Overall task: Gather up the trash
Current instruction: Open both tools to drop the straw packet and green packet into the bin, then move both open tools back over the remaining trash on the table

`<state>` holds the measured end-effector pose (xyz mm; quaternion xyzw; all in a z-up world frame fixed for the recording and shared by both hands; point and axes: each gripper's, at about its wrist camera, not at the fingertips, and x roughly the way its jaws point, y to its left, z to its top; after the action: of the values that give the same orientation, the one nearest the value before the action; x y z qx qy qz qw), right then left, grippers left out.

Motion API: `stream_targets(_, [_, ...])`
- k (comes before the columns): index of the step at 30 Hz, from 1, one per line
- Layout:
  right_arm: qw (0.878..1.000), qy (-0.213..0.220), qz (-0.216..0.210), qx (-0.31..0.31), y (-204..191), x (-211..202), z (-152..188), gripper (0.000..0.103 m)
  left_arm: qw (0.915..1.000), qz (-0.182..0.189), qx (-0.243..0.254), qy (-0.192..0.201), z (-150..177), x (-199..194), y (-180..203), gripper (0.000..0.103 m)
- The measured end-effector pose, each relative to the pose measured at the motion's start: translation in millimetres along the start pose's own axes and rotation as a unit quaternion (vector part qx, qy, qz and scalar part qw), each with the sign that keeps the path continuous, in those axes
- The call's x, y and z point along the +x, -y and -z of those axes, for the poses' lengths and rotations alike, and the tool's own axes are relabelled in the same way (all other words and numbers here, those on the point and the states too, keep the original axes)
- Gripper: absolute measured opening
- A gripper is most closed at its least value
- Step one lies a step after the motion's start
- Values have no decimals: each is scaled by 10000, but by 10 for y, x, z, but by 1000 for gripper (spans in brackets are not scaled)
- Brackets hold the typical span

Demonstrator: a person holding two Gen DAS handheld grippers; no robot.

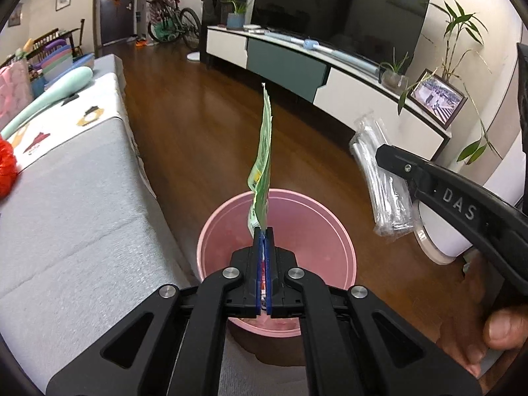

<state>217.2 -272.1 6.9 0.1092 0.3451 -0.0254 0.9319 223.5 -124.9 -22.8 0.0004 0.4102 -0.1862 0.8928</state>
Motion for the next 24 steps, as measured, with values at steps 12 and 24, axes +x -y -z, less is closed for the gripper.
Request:
stream_targets(12, [9997, -55, 25, 222, 67, 58, -33, 48, 9991, -120, -274, 296, 76, -220, -260, 54])
stream_targets(24, [9990, 259, -350, -17, -345, -145, -35, 48, 9945, -566, -240, 842, 162, -1020, -847, 53])
